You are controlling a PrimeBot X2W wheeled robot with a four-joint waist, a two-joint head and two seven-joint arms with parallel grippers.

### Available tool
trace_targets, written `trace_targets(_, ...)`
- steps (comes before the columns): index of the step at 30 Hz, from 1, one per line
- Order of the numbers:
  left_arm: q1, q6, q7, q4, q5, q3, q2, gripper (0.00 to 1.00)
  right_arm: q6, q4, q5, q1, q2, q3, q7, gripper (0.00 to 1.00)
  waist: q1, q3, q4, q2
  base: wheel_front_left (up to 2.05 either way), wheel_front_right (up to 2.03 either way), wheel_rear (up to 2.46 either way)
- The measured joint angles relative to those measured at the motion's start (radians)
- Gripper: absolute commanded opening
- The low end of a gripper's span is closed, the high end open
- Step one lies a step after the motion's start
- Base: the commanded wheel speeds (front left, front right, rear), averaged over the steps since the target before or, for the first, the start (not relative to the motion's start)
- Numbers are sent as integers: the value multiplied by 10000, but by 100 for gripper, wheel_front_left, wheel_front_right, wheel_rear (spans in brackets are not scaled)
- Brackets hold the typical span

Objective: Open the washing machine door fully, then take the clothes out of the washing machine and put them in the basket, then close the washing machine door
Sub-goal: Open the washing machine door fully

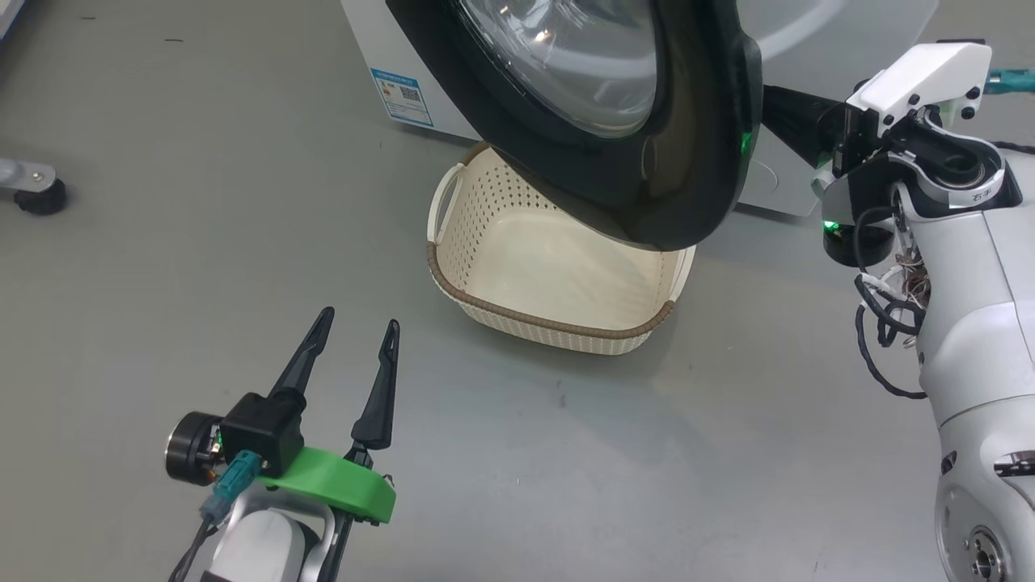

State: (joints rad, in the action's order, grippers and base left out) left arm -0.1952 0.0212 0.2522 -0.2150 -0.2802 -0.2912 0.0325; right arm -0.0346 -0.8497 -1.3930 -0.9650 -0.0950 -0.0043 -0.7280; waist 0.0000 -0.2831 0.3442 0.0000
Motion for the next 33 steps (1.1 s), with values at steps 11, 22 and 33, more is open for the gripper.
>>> trace_targets(11, 143, -15, 0, -19, 2, -4, 4, 100, -217, -73, -443, 512, 228, 272, -330, 0, 0, 378, -96, 0, 0, 0, 0)
trace_targets(22, 364, -15, 0, -21, 79, -35, 6, 100, -297, 15, -1820, 920, 205, 1151, -761, 0, 0, 604, -57, 0, 0, 0, 0)
trace_targets(33, 373, -15, 0, -17, 79, -65, 6, 100, -330, 619, -2976, 1143, 228, 2886, -865, 0, 0, 634, 0, 0, 0, 0, 0)
